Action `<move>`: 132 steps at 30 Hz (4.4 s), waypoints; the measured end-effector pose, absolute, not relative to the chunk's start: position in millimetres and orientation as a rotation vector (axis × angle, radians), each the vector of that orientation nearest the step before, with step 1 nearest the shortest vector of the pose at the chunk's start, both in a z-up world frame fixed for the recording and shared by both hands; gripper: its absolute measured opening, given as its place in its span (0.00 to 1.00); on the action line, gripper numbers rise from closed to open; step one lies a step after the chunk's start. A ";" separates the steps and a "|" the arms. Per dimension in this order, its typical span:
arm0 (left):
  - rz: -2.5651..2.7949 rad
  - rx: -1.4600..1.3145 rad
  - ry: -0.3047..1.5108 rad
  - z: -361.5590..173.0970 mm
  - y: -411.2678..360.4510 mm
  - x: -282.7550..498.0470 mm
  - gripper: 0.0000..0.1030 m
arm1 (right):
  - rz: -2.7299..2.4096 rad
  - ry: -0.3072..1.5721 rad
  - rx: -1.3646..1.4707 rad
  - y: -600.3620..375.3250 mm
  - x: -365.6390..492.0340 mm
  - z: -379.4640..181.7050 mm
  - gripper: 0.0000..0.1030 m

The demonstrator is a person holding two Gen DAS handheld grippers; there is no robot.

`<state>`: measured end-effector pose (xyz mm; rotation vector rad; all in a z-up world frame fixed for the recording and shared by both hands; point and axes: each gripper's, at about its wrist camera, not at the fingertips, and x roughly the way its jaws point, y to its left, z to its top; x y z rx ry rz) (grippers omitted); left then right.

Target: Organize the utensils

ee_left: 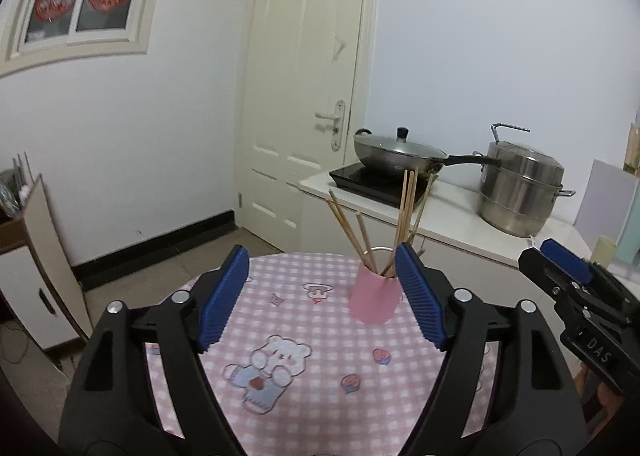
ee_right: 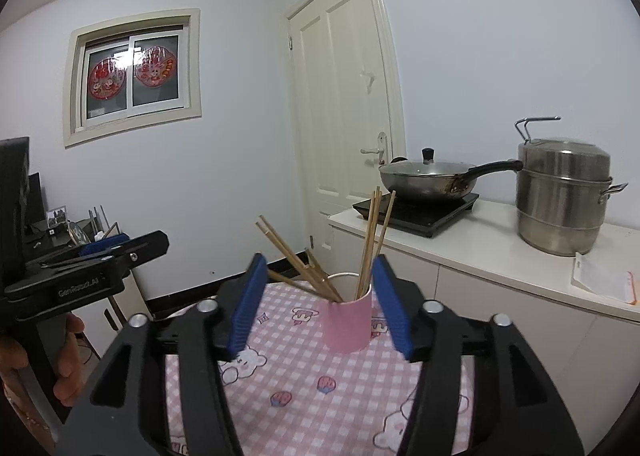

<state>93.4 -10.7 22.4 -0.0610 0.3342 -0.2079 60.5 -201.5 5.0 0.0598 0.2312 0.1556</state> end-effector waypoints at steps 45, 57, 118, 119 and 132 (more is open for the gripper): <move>-0.095 -0.007 0.182 33.1 -0.9 3.8 0.91 | -0.004 0.150 0.024 -175.3 -21.5 14.9 0.91; -0.096 -0.009 0.187 32.1 0.8 6.3 0.91 | 0.001 0.157 0.027 -171.5 -20.0 17.1 0.91; -0.087 -0.005 0.203 28.8 -3.9 9.7 0.92 | 0.025 0.180 0.030 -162.7 -16.7 14.0 0.92; -0.087 -0.004 0.202 28.8 -4.2 9.7 0.92 | 0.025 0.180 0.030 -162.5 -16.8 14.0 0.92; -0.089 0.001 0.204 27.2 -5.6 9.5 0.92 | 0.031 0.185 0.033 -163.0 -13.6 12.7 0.92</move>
